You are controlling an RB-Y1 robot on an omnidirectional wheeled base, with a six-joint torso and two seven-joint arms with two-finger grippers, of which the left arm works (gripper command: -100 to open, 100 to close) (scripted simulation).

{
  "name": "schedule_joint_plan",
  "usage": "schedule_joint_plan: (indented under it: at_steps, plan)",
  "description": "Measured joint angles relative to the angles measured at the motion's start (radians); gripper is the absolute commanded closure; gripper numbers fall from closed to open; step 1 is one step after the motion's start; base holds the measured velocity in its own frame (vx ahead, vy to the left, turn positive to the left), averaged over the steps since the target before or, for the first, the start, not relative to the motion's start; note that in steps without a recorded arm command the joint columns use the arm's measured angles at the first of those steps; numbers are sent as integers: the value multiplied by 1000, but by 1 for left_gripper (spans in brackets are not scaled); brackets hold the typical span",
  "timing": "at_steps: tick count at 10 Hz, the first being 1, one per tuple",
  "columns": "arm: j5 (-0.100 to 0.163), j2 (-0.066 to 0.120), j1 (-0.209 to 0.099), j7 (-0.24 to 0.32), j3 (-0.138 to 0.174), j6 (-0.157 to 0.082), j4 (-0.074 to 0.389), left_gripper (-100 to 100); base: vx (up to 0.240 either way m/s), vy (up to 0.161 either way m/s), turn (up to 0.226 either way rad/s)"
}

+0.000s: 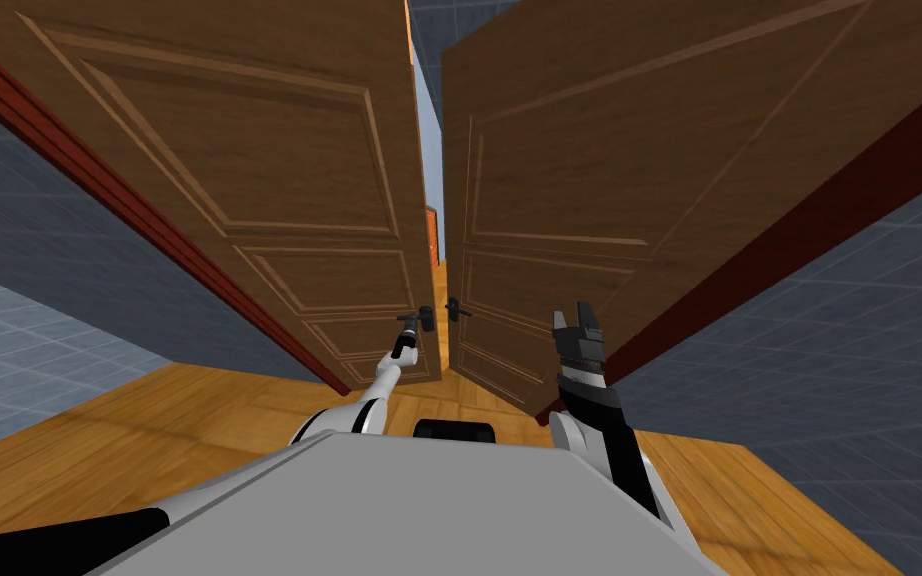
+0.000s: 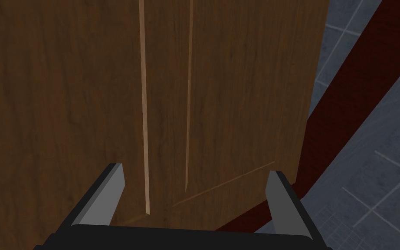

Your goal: Push the door open

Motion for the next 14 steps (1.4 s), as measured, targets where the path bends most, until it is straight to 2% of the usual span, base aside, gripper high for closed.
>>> schedule_joint_plan:
  at_steps: [3,4,6,8,9,10,11,12,13,14]
  plan:
    - [0,-2,3,0,-1,2,3,100,3,16,-48]
    - [6,3,-4,-9,17,-8,21,100,46,91,-178]
    - [14,-7,14,-36,47,1,-18,100,41,74,-99]
    - [21,0,-17,-56,70,-18,15,100,31,38,-77]
    - [24,-3,-12,-67,83,-21,3,100,45,74,-98]
    - [31,11,-27,-74,100,-46,41,100,28,69,-49]
    - [33,10,-26,-80,108,-50,35,100,21,48,-86]
    - [32,-12,5,-90,113,-21,-37,100,7,29,-45]
    - [35,-8,-2,-95,118,-19,-30,100,5,7,-15]
    - [34,-10,6,-95,118,-13,-47,100,5,-3,11]
